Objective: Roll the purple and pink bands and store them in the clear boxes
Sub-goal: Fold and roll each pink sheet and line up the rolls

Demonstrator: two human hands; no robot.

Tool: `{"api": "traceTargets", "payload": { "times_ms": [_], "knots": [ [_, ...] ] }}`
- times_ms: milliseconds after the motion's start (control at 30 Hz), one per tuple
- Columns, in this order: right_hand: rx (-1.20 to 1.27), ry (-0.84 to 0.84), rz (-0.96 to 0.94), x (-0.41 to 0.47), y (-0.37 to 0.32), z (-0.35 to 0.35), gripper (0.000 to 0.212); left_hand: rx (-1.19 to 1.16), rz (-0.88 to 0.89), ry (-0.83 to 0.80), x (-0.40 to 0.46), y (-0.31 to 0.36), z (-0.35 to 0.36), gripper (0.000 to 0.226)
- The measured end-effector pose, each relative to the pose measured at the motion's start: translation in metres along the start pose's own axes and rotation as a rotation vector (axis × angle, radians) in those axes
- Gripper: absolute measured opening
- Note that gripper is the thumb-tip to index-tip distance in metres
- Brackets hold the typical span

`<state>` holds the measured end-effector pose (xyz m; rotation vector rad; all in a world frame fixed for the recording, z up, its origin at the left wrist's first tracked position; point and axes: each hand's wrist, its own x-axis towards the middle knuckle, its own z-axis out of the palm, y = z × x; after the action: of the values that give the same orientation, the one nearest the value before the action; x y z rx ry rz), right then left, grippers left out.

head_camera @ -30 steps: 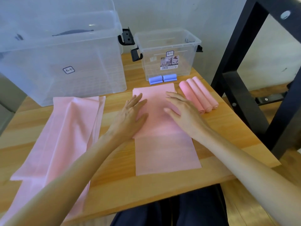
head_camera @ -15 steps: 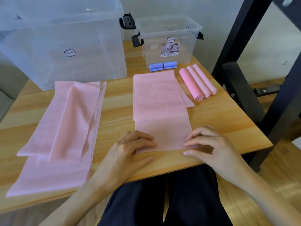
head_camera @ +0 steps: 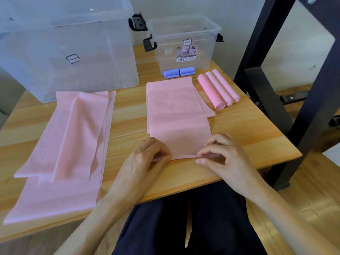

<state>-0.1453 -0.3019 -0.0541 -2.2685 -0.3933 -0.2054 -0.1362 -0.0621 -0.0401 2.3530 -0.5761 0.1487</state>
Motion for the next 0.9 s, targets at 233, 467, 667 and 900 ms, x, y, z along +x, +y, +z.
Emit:
{"api": "traceTargets", "payload": {
  "times_ms": [233,467,667,900],
  "knots": [
    [0.058,-0.01,0.078,0.003,-0.004,-0.002,0.029,-0.079,-0.054,0.042,0.0,0.0,-0.002,0.007],
    [-0.044,-0.056,0.172,0.009,-0.009,-0.009,0.019,-0.089,-0.075,0.056,-0.002,-0.002,-0.001,0.012],
    [-0.051,-0.027,0.186,0.011,-0.01,-0.009,0.019,-0.088,-0.022,0.022,0.0,-0.003,-0.004,0.009],
    [-0.457,0.182,-0.289,0.001,-0.002,0.004,0.015,0.322,0.323,0.046,0.003,-0.008,0.003,0.019]
  ]
}}
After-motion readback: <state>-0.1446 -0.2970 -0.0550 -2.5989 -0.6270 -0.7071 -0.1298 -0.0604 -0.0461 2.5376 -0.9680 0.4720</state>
